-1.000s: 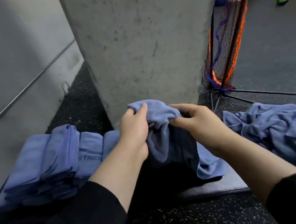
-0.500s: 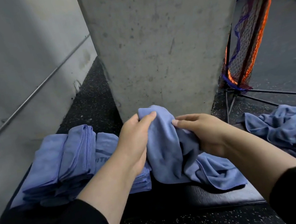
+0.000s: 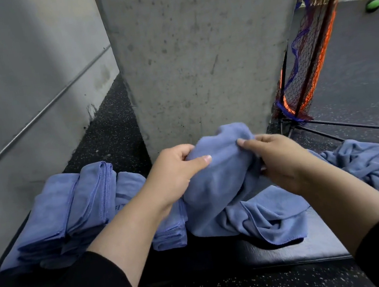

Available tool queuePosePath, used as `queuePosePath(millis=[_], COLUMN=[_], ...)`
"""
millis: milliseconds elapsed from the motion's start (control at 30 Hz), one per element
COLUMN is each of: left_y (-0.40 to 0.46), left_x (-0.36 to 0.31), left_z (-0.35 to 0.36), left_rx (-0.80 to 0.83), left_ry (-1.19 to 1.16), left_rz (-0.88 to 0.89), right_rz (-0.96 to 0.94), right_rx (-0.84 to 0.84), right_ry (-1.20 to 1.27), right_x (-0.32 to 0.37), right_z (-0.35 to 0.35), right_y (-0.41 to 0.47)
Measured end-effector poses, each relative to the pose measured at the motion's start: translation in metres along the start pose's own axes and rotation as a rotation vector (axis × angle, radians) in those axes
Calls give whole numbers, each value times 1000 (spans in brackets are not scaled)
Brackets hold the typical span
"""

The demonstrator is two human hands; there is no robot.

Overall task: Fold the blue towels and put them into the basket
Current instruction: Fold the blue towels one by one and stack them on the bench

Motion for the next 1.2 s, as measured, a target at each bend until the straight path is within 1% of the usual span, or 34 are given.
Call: queuePosePath(millis=[33,100,167,233,367,467,533,567,633,667,700,733,767,800,833,867,900,933,1000,1033,1067,1200], left_y=[0,-1,-2,-2,4,10,19,25,37,44,50,55,57,59,60,61,60,57,51,48,45,43], left_x=[1,7,12,11,0,-3,-3,-6,-15,-15,-10,-3,6,16,28,42,56,69,92,99,104,107], left_z=[0,-2,-5,-8,-6,3,11,12,13,15,20,26,32,39,46,56,67,77,90,93,94,88], left_rx=[41,115,132,97,-8,-13,-23,-80,-221,-252,-255,-252,-258,-254,-227,-161,-67,28,153,178,176,70], left_ry=[72,247,391,405,304,252,275,237,-33,-178,-250,-212,-92,76,262,446,633,819,1102,1168,1181,1036], left_rz=[-7,-47,-70,-57,-18,-23,-28,-7,17,4,-19,-41,-68,-95,-128,-169,-209,-239,-298,-332,-358,-414], right_rz=[-50,-85,-82,-88,-79,-72,-78,-84,-117,-134,-139,-125,-97,-63,-19,14,24,27,35,45,66,79], right_rx=[-77,-153,-168,-158,-140,-136,-171,-216,-310,-329,-324,-319,-309,-274,-193,-95,-23,-8,-62,-84,-97,-140], right_ry=[-68,-146,-157,-172,-160,-83,-24,8,73,88,80,22,-89,-269,-481,-680,-830,-910,-966,-983,-984,-911], right_x=[7,13,12,10,3,-6,-8,-7,-4,-4,-7,-14,-25,-40,-55,-71,-83,-91,-99,-101,-105,-109], right_z=[-13,-36,-53,-65,-81,-89,-91,-95,-104,-107,-108,-108,-107,-102,-93,-81,-71,-65,-63,-62,-61,-58], right_y=[-1,-6,-11,-18,-25,-24,-20,-14,3,12,19,25,29,32,34,35,35,35,37,37,37,36])
Point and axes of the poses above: each hand's wrist, its own y-axis towards the middle knuckle, its own z-axis out of the palm, x = y × z, the point moved 7 cm from there along y, towards the middle knuckle, and after that the axes turned 1 degree about -z, right-handed, at the moved point
